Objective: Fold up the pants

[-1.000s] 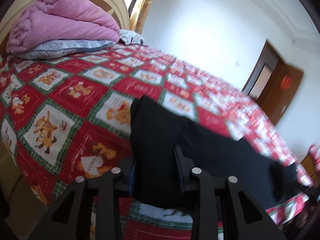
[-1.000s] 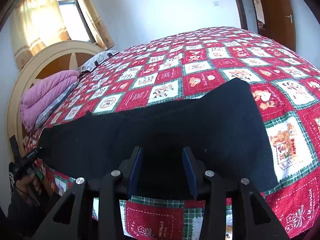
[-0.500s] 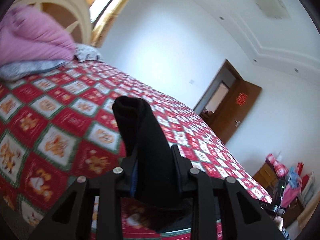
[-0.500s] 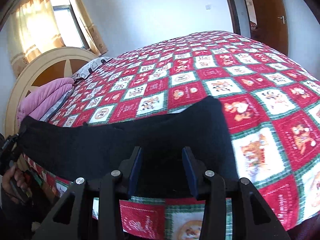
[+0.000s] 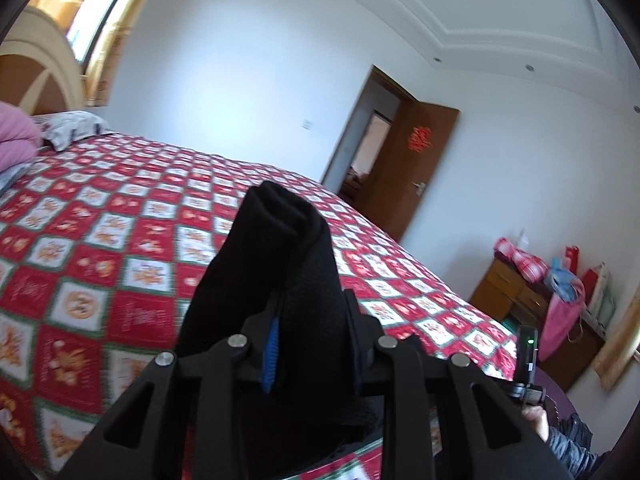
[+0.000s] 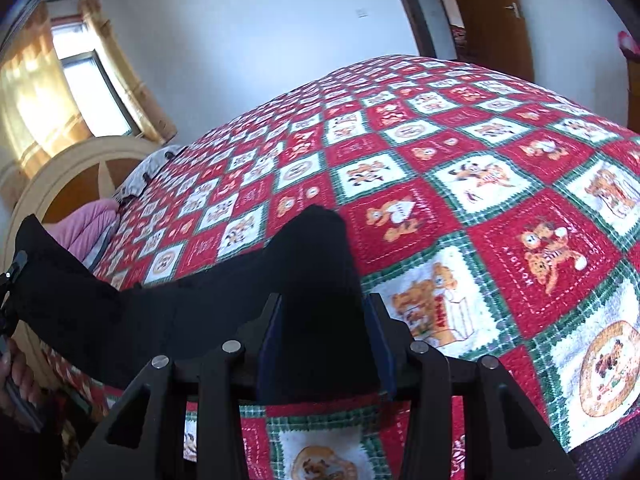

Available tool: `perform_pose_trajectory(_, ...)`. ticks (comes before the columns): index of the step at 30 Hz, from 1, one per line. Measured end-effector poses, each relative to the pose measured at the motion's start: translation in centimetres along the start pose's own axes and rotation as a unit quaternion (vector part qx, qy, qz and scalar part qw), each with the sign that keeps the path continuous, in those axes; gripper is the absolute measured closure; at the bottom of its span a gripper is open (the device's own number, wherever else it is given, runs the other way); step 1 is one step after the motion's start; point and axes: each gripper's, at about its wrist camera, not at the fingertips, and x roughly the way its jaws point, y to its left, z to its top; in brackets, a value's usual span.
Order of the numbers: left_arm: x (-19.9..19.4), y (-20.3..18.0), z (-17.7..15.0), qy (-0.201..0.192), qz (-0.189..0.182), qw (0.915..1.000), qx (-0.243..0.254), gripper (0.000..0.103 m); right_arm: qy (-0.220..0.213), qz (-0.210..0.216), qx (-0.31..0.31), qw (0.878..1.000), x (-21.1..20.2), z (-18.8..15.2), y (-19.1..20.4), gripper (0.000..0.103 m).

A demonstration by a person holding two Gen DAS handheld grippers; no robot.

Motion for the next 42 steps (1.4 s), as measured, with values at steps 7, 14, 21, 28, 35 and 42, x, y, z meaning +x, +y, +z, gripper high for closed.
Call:
perform_pose_trajectory(7, 3.9, -4.9, 0.3, 0.042, -0.044, 0.9977, 0.032, 0.076, -0.005, -0.008, 0.031, 0.999, 0.3, 0.1, -1.9, 0.060)
perform_pose_trajectory(14, 9.1, -7.9, -1.4, 0.096, -0.065, 0.9914, 0.059, 0.077, -0.020, -0.016, 0.073, 0.997, -0.2, 0.4, -4.0, 0.060)
perform_pose_trajectory(21, 13.4, -11.8, -5.9, 0.165, -0.072, 0.9778, 0.107, 0.079, -0.014, -0.014, 0.084, 0.996, 0.2, 0.2, -4.6, 0.060)
perform_pose_trajectory(28, 16.2, -14.2, -9.2, 0.206, -0.091, 0.9638, 0.142, 0.091, -0.011, -0.002, 0.088, 0.996, 0.6, 0.1, -4.7, 0.060)
perform_pose_trajectory(35, 12.1, -12.3, -8.9, 0.158, -0.068, 0.9742, 0.146, 0.066, -0.022, 0.048, 0.070, 0.996, 0.4, 0.3, -3.5, 0.060)
perform_pose_trajectory(42, 6.7, -6.6, -8.4, 0.075, 0.042, 0.9857, 0.145, 0.012, 0.004, 0.128, 0.006, 0.992, 1.2, -1.0, 1.0, 0.044)
